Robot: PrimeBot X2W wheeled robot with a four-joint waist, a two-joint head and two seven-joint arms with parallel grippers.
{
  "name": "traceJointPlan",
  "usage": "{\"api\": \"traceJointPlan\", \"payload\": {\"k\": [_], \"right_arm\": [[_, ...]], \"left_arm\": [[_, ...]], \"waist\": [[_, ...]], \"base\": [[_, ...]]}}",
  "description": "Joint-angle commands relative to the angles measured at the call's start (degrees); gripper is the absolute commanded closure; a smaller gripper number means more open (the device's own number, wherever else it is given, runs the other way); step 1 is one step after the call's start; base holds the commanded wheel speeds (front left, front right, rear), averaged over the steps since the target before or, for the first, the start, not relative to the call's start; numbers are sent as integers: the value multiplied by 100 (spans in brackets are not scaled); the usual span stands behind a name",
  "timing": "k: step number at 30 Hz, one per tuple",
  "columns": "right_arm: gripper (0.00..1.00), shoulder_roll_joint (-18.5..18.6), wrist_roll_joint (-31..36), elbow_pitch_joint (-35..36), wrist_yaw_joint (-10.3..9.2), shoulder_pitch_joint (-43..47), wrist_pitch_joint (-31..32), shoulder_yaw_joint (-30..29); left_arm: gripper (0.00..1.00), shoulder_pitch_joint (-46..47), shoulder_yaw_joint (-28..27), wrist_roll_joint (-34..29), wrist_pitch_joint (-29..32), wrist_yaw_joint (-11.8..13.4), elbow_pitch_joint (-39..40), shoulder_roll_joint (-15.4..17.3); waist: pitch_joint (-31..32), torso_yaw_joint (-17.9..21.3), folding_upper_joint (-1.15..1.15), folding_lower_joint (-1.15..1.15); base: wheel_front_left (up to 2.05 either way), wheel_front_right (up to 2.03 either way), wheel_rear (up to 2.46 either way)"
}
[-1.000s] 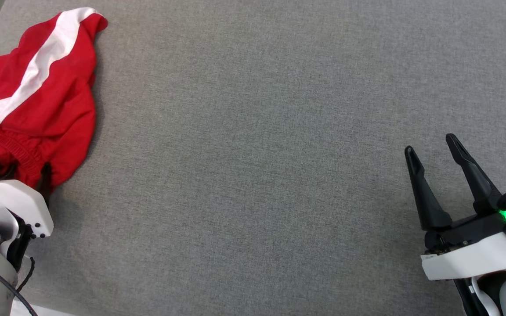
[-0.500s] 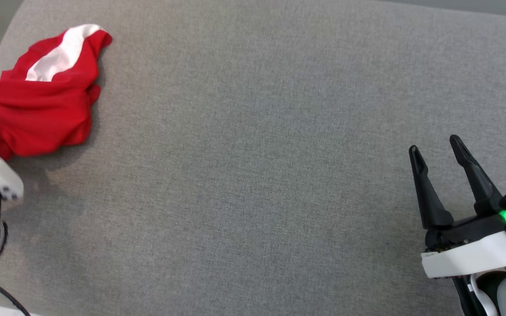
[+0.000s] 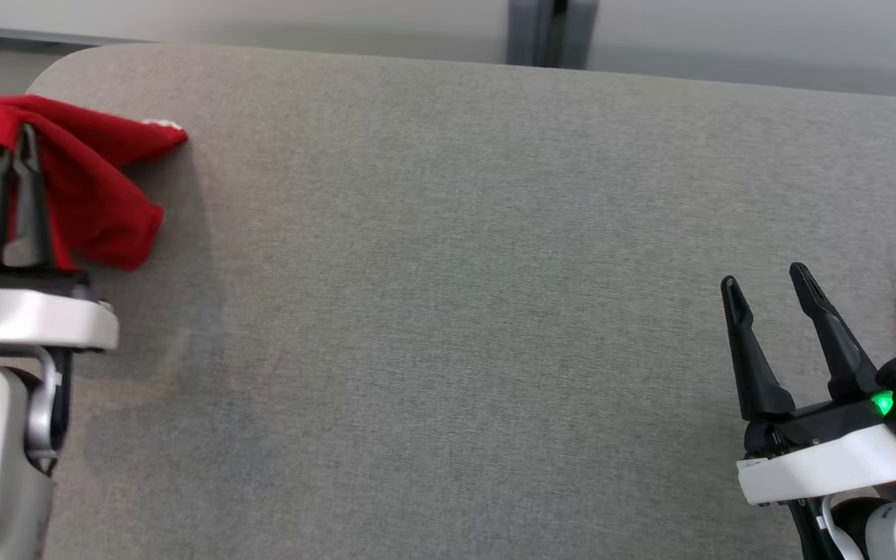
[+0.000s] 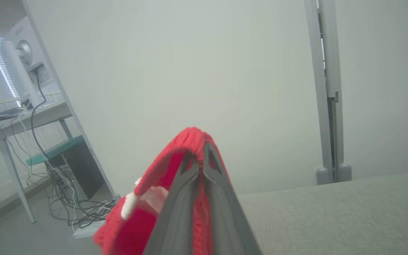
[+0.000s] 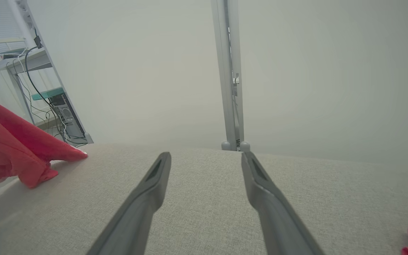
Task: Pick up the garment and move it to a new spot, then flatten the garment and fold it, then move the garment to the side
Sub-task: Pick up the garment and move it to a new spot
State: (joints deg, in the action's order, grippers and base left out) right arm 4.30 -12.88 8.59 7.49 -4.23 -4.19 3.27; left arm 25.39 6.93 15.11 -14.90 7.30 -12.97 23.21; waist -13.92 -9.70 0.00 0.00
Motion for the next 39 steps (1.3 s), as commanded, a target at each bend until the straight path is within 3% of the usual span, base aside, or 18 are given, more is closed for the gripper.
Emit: {"api": "traceJointPlan", "payload": {"k": [1,9,16,35,39], "right_arm": [[0,23,-38,-12,2,4,-57,-34],[0,-71,-77,-117,2,-96,-185,-24],[0,-116,-162,-264,2,-194,-342,-3],[0,-129,-651,-799,2,-375,-775,208],[0,-130,-745,-894,2,-376,-845,233]], "left_arm": [[100,-56,31,-58,-17,19,120,0],[100,-429,532,-243,24,-177,980,-173],[100,-484,1059,-272,115,-365,1176,-457],[100,272,2391,-363,273,-964,129,-1452],[100,397,2566,-351,302,-1060,-102,-1591]], "waist": [[48,81,0,0],[42,502,0,0],[-45,1058,0,0],[-464,2808,0,0],[-588,3006,0,0]], "base": [[0,0,0],[0,0,0],[0,0,0],[0,0,0],[0,0,0]]}}
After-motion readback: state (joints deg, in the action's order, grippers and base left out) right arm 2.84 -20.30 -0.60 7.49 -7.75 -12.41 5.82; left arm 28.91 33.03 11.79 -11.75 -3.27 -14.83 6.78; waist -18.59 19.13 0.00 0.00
